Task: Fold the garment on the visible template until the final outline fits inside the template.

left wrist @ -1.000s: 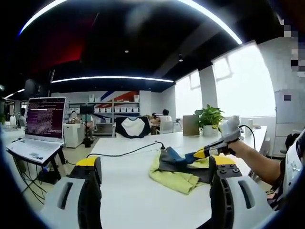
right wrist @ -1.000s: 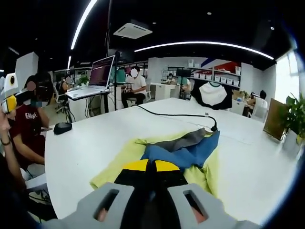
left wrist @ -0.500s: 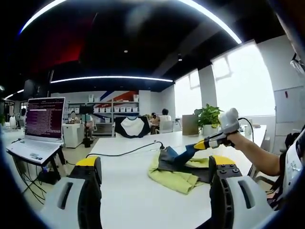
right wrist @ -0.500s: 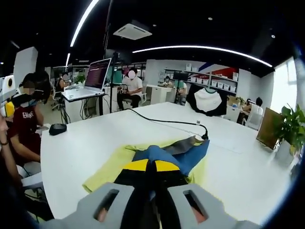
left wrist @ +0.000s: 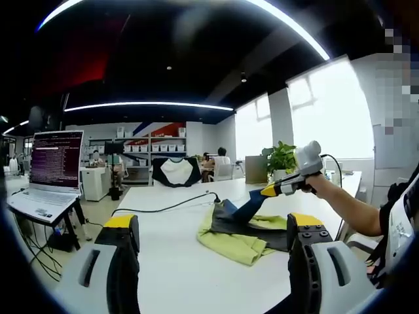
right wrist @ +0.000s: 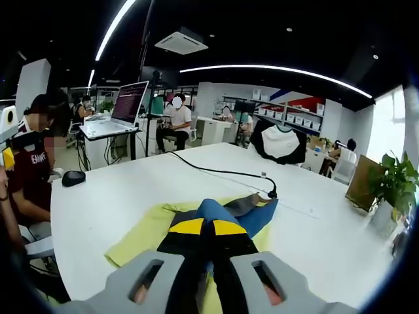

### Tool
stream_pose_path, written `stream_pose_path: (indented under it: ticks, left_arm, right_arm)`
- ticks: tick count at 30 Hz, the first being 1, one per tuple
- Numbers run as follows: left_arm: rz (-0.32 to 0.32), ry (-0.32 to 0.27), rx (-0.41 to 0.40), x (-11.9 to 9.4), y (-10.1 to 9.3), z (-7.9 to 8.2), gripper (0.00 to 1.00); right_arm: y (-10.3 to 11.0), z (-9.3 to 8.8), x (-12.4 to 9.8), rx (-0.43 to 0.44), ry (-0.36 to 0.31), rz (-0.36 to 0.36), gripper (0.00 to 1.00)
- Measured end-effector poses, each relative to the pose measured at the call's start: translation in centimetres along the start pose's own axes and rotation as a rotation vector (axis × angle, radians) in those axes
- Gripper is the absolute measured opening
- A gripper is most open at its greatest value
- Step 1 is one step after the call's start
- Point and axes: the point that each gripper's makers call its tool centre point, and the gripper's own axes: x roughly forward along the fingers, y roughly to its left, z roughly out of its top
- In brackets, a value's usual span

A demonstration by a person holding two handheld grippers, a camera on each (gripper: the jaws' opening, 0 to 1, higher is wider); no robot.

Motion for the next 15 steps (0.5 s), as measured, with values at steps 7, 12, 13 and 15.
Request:
stream_pose_path:
  ticks: [7,12,13,15]
  left_arm:
    - [0.041,0.005,0.017,-0.8,1.2,0.2,0.99]
    - [0.046,0.019,0.023,-0.6,1.4,0.0,0.99]
    - [0.037,0.018,0.013,-0.5,1.3,-0.1,0.99]
    - [0.025,0.018,0.008,-0.4,1.1,-0.1,0.98]
  right_arm:
    - [-1.7,1.0,-0.7,-0.008,-0.016,-0.031,0.00]
    - [-2.7,1.8,-1.1,-0.020,-0.021,-0.052,0.00]
    - [-2.8,2.0,-1.2,-0.021,-0.024,-0.056,0.00]
    - [-3.1,2.3,-1.4,-0.026,-0.028,-0.063,0.00]
